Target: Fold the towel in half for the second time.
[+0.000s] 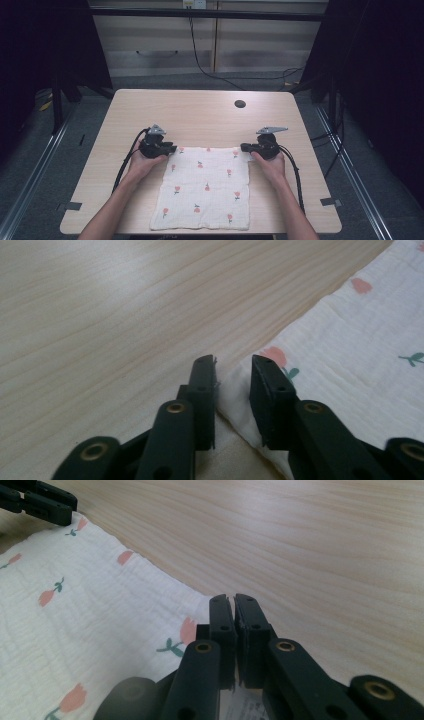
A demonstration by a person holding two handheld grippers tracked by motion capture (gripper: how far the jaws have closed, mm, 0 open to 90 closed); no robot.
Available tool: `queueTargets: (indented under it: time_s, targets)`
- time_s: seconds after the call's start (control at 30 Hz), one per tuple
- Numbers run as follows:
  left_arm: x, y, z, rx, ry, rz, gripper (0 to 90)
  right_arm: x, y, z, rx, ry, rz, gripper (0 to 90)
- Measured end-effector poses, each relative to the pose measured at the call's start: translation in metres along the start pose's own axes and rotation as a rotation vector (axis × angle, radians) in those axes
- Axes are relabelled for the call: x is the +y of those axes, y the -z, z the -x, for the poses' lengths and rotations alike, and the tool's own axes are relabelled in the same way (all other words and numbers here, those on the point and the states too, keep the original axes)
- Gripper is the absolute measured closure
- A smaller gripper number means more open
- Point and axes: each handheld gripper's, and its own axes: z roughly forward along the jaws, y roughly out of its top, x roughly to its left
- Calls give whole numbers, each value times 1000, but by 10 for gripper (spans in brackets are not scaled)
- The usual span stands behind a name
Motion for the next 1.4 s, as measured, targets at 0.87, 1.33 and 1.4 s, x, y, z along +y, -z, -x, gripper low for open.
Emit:
queueTargets:
  time_s: [0.87, 1.33, 1.4]
  targets:
    - [11, 39, 7, -71, 39, 142, 855, 14, 27, -7, 1, -2, 121, 881]
    - [28, 67, 23, -97, 7, 263, 855, 31, 51, -19, -1, 32, 210, 882]
    - [32, 73, 27, -97, 2, 285, 855, 35, 55, -20, -6, 37, 222, 882]
